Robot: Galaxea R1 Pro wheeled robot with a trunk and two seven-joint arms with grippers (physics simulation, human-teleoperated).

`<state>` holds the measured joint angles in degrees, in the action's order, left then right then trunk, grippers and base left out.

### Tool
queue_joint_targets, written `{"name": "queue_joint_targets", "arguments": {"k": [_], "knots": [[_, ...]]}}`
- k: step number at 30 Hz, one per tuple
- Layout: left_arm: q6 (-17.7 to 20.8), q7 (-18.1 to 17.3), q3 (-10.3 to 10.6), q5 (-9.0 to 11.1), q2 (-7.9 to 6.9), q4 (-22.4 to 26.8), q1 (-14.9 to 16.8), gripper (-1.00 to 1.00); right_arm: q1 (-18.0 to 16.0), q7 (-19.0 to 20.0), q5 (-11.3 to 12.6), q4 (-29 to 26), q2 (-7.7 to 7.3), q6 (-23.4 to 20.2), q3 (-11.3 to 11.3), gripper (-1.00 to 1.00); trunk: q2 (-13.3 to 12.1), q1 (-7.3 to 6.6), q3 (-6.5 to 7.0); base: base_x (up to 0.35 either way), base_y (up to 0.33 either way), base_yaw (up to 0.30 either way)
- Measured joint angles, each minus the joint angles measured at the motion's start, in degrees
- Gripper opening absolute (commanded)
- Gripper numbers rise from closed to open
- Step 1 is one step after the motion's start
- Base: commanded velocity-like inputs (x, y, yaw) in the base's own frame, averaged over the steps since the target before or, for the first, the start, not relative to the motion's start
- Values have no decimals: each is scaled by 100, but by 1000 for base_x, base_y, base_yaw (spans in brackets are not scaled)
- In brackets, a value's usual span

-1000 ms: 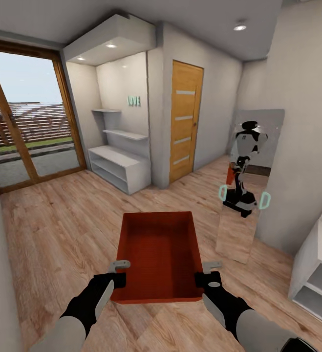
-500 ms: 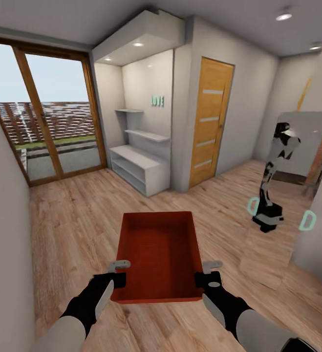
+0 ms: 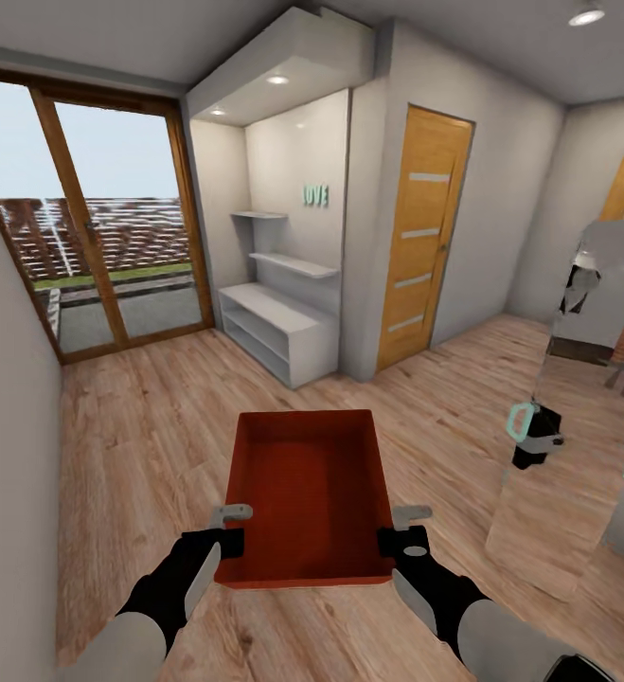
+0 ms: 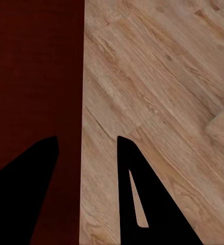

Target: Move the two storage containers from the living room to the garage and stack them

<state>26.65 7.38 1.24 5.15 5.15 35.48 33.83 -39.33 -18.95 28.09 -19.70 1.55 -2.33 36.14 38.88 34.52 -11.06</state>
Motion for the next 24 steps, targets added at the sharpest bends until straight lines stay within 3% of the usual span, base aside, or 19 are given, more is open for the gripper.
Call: {"name": "queue_joint_targets", "arguments": {"k": [24], "knots": [[3, -1, -4, -2, 0, 1, -1, -100, -2, 0, 6, 2, 0, -3, 5, -100, 0, 0, 0, 323, 0, 0]]}}
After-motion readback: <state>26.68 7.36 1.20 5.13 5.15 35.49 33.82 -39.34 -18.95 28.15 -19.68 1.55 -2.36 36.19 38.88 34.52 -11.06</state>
